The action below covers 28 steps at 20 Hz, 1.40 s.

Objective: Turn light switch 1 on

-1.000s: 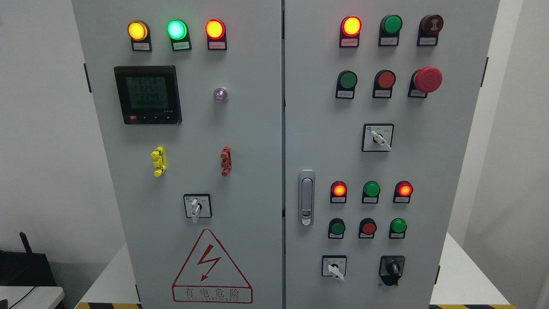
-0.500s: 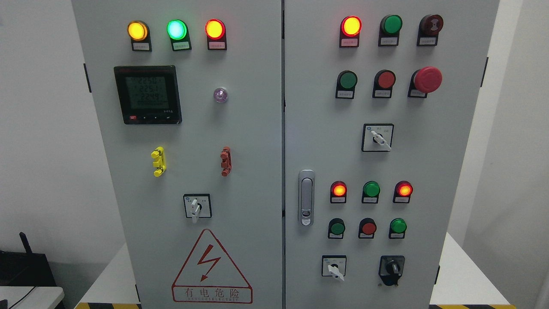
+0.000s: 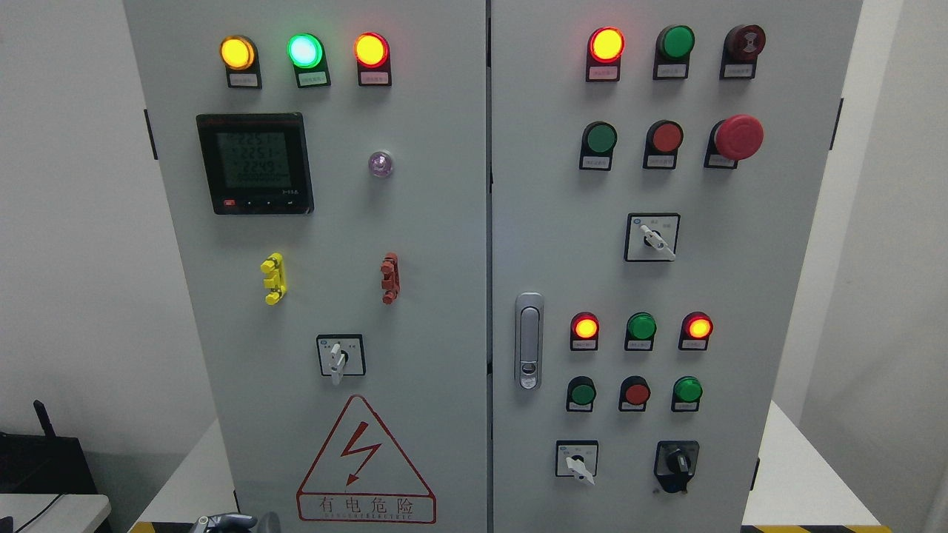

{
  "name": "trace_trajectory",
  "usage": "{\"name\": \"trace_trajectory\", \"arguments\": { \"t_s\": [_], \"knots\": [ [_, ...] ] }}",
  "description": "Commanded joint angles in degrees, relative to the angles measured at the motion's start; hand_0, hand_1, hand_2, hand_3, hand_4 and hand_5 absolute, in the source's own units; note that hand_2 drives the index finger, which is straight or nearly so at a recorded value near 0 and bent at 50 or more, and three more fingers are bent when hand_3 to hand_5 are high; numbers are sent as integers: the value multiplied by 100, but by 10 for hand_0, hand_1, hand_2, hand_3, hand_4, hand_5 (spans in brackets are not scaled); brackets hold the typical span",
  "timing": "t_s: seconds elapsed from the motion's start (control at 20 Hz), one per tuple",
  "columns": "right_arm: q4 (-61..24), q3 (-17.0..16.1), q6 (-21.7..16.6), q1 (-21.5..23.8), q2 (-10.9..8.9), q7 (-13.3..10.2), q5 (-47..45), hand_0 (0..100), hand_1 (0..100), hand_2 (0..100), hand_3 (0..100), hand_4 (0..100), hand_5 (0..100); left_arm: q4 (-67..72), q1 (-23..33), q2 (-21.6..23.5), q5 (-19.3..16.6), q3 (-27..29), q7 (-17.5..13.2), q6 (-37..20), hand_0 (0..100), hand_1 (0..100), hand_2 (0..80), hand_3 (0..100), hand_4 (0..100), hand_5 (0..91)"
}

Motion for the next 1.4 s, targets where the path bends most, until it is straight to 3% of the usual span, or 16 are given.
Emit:
{"name": "trace_trajectory", "arguments": {
  "t_s": [0.0, 0.2, 0.35, 0.75, 1.35],
  "knots": [
    [0, 114, 3, 0, 0, 4, -150, 120, 389, 0, 0, 0, 0, -31, -344, -320, -273, -555, 71, 193, 40, 502, 540, 729, 775, 704],
    [0, 114, 3, 0, 0, 4, -150, 120, 389, 0, 0, 0, 0, -22, -494, -339, -327, -669, 89, 474, 23, 538, 536, 725, 772, 703],
    [0, 114, 3, 0, 0, 4, -150, 120, 389, 0, 0, 0, 0, -22, -538, -374, -327, -792, 273, 623, 19, 541, 534, 721, 772, 703],
    [0, 106, 3, 0, 0, 4, -150, 120, 389, 0, 0, 0, 0, 4, -1038, -488, -309, -793, 273, 1352, 27, 527, 533, 711, 772, 706],
    [0, 114, 3, 0, 0, 4, -150, 120, 389, 0, 0, 0, 0, 66, -1566, -532, -309, -793, 273, 1942, 70, 508, 517, 697, 769, 686]
  ]
}}
